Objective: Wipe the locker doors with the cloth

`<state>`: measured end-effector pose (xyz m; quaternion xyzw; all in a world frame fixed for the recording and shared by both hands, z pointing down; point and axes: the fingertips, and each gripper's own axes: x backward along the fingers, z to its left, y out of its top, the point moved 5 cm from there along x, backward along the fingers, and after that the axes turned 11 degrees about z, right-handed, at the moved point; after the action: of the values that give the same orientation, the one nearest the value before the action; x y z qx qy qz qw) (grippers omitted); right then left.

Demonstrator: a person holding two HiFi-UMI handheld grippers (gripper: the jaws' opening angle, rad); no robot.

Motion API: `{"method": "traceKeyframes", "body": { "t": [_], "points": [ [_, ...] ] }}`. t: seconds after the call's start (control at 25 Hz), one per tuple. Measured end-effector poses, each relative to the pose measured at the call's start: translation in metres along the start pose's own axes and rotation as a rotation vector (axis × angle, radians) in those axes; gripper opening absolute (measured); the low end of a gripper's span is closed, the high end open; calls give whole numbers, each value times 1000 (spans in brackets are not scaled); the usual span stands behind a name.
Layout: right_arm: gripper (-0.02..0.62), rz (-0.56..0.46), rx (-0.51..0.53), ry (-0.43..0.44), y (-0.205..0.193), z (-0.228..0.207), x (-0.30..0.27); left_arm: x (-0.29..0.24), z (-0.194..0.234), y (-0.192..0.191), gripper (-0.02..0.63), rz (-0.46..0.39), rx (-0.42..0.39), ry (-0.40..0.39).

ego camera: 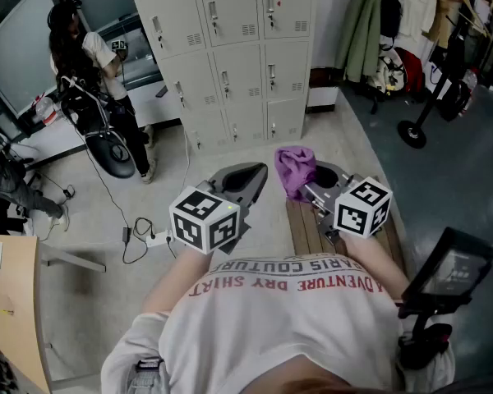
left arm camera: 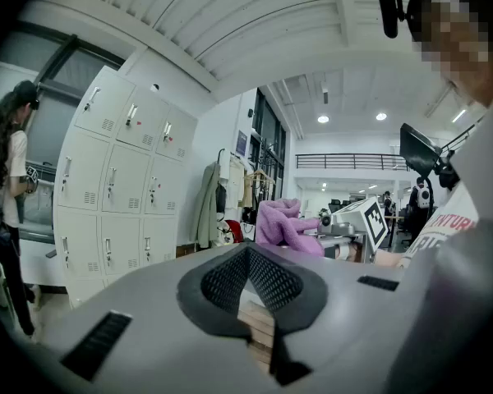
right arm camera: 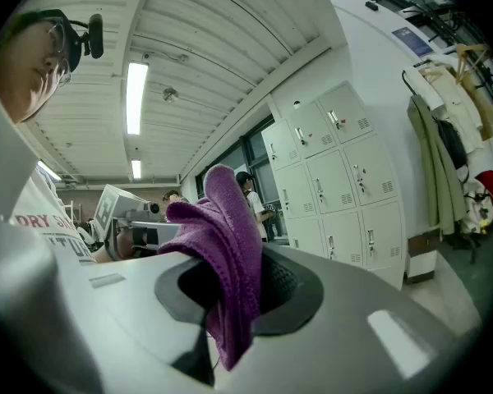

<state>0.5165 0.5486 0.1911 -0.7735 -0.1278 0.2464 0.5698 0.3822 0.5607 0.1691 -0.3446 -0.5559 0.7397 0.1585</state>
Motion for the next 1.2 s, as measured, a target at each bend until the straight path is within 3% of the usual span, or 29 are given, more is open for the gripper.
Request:
{"method": "traceKeyframes", "body": {
  "t": [0.6,0.88,1.08,1.2],
  "points": [
    [74,-26,-20,-24,-4,-2,-1,-6,4,3,2,8,-10,-38],
    [74,-62,-34,12,-14,-9,-1,-9,9,-5,3,-12,27,3],
    [74,-75,-57,32,-29,-32,-25,-23,39,-23,2,-36,59,13],
    [74,-61,-65,51,-19,-49,-71,-26,86,-23,3,-40,68,26]
  ]
}}
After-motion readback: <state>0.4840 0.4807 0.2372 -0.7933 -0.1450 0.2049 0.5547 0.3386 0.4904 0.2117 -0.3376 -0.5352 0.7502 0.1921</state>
